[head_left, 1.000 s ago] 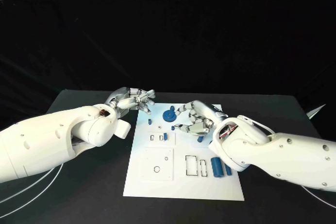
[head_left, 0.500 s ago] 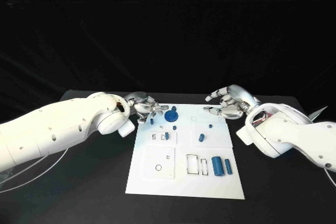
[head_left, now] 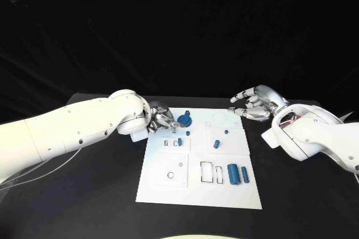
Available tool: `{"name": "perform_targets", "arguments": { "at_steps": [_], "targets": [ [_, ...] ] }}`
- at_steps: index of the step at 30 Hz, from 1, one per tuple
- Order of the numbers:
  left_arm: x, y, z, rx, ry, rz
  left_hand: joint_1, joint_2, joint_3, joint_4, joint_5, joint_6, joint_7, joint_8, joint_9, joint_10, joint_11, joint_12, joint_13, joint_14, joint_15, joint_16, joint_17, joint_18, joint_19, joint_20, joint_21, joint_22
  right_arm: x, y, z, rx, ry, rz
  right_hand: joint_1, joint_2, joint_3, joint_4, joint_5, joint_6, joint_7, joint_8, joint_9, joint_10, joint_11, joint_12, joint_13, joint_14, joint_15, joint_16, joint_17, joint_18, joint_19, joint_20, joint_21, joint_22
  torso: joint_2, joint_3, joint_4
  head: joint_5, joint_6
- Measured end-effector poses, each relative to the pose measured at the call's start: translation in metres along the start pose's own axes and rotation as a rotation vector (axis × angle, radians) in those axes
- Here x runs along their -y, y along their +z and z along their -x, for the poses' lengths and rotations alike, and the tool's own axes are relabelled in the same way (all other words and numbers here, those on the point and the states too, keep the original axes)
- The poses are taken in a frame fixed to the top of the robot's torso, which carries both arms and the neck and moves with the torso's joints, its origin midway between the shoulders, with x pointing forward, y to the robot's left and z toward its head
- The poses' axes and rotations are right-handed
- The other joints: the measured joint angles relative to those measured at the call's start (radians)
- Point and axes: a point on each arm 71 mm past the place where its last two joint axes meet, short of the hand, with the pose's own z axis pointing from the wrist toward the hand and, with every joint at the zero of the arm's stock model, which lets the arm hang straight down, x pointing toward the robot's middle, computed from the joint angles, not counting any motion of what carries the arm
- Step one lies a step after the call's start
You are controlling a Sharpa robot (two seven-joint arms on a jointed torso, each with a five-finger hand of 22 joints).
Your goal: Assemble the parts on the task board
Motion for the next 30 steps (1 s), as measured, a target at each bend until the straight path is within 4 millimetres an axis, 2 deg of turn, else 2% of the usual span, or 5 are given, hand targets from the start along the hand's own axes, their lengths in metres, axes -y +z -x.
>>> {"name": "perform_targets", "arguments": {
  "at_steps": [30],
  "targets": [
    [0.013,0.013,-0.015,-0.090,0.191,0.068,-0.017,0.017,-0.011,0.000,0.000,-0.003,-0.003,0.004,0.013,0.000,0.000,0.004,-0.006,0.004,-0.004,0.000,0.000,0.000,0.004,-0.004,0.000,0.003,0.001,0.005,0.003,0.011,-0.039,0.007,0.000,0.000,0.003,0.003,0.000,0.000,0.000,0.000,0.000,-0.003,-0.003,-0.004,0.000,0.000,0.000,0.000,0.000,0.000,0.000,0.000,-0.006,0.001,0.001,-0.0016,-0.0012,-0.006,-0.011]
  ]
}}
